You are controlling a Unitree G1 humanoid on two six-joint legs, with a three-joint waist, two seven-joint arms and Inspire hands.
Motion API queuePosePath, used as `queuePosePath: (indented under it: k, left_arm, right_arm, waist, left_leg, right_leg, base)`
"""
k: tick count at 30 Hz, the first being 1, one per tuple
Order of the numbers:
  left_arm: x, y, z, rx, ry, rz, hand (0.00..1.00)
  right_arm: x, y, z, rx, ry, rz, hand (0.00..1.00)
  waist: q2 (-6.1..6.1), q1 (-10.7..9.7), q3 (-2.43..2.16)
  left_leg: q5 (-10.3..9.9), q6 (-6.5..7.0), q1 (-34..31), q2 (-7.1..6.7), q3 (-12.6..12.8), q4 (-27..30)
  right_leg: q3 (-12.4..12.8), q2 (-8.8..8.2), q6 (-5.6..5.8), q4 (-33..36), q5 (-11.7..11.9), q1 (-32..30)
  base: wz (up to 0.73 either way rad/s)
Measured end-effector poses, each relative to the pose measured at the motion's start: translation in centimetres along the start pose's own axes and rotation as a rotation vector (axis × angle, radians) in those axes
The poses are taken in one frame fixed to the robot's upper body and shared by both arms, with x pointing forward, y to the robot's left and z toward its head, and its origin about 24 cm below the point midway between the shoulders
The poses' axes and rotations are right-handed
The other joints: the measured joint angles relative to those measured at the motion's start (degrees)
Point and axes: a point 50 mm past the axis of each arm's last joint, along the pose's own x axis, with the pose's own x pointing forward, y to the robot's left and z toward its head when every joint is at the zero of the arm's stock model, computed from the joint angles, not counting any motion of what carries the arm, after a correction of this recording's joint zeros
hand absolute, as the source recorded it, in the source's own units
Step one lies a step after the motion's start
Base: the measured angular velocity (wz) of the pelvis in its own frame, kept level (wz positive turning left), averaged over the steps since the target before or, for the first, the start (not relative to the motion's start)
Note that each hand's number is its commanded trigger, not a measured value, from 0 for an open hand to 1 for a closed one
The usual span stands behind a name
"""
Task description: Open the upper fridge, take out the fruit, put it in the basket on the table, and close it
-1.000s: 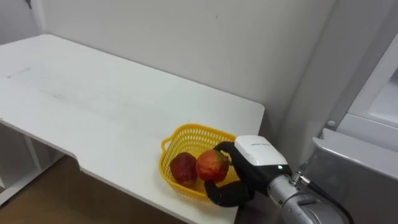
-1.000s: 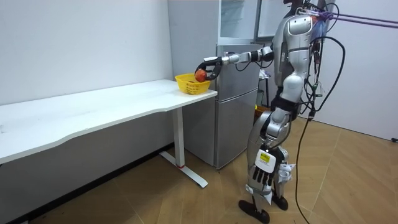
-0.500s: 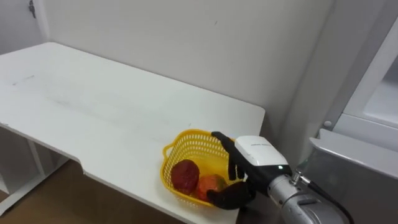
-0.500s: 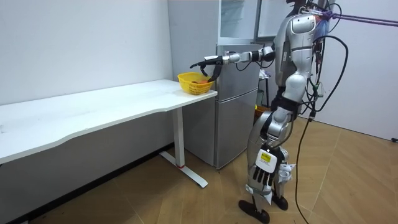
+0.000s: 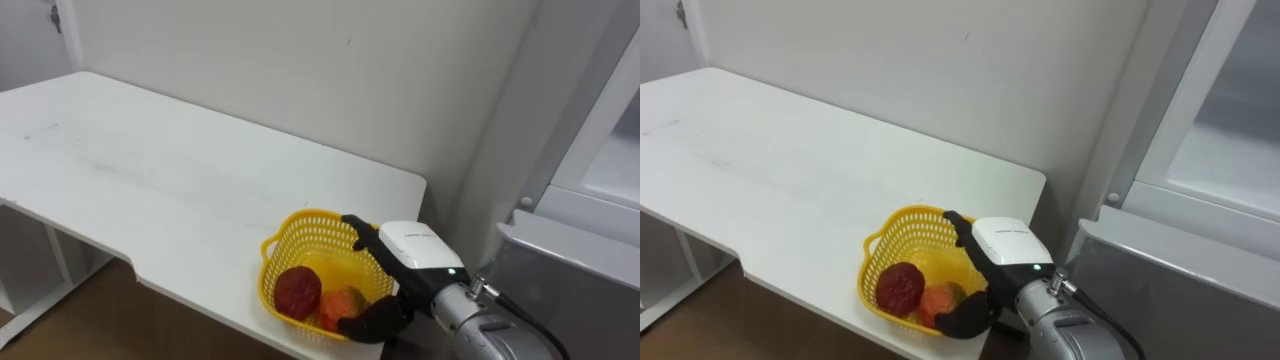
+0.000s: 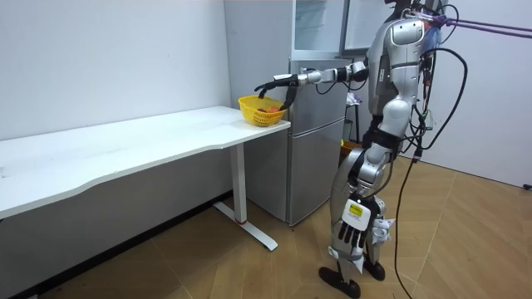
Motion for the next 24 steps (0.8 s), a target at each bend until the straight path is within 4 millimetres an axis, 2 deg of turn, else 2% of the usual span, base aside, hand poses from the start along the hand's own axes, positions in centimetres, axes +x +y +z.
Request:
queuePosePath:
  k: [6, 8, 11, 12, 15, 17, 21, 24]
  left_arm:
    - [0.0, -0.1, 0.0, 0.001, -0.001, 0.007, 0.00]
    - [0.0, -0.1, 0.1, 0.001, -0.003, 0.007, 0.00]
    - [0.0, 0.0, 0.0, -0.008, -0.001, 0.007, 0.00]
    - [0.0, 0.0, -0.2, -0.020, 0.002, 0.007, 0.00]
    - [0.0, -0.2, -0.2, -0.036, -0.001, 0.003, 0.00]
    - [0.0, -0.5, -0.2, -0.034, -0.003, -0.003, 0.00]
    - [0.0, -0.7, -0.7, -0.039, 0.006, 0.005, 0.00]
    - [0.0, -0.9, -0.9, -0.043, 0.012, 0.013, 0.00]
  right_arm:
    - [0.1, -0.3, 0.1, 0.027, -0.009, -0.012, 0.00]
    - [0.2, -1.0, 0.1, 0.037, -0.013, -0.040, 0.00]
    - [0.6, -3.2, 0.5, 0.041, -0.035, -0.116, 0.00]
    - [0.6, -4.2, 0.9, 0.046, -0.051, -0.154, 0.00]
    - [0.4, -5.6, 1.5, 0.075, -0.093, -0.220, 0.00]
    - [0.3, -5.9, 1.9, 0.125, -0.124, -0.229, 0.00]
    - [-0.3, -7.4, 3.5, 0.181, -0.215, -0.290, 0.00]
    - [-0.8, -8.7, 3.6, 0.197, -0.230, -0.357, 0.00]
  waist:
    - [0.02, -0.19, 0.00]
    - [0.14, -0.16, 0.04]
    - [0.42, -0.27, 0.04]
    - [0.72, -0.24, 0.17]
    - [1.71, -0.38, 0.06]
    - [2.43, -0.94, -0.29]
    - [3.71, -3.05, -0.46]
    - [4.70, -4.27, -0.64]
  left_leg:
    - [0.00, 0.01, -0.01, -0.03, -0.05, -0.01]
    - [-0.01, 0.03, 0.01, -0.03, 0.08, 0.00]
    - [-0.08, 0.13, 0.40, 0.07, 0.62, -0.03]
    - [-0.11, 0.18, 0.86, 0.11, 1.15, -0.23]
    - [-0.21, 0.34, 2.10, 0.12, 1.55, -0.45]
    - [-0.35, 0.54, 2.42, 0.07, 1.92, -0.59]
    - [-0.50, 0.80, 2.63, 0.13, 2.94, -0.49]
    - [-0.56, 1.03, 3.04, 0.33, 3.94, -0.52]
  right_leg:
    - [0.02, -0.07, 0.01, 0.14, -0.01, -0.06]
    - [0.33, -0.05, 0.01, 0.12, -0.01, -0.10]
    - [0.98, 0.01, 0.02, 0.11, 0.00, 0.00]
    - [1.38, -0.02, 0.04, 0.13, 0.01, 0.20]
    - [1.75, -0.21, 0.25, 0.07, 0.14, 0.98]
    - [1.85, -0.30, 0.37, 0.11, 0.18, 1.32]
    - [3.24, -0.47, 0.54, 0.86, 0.17, 0.91]
    - [4.54, -0.53, 0.74, 1.12, 0.30, 0.63]
  base:
    - [0.00]
    - [-0.04]
    - [-0.09]
    - [-0.15]
    - [-0.10]
    - [-0.02]
    - [-0.12]
    - [-0.18]
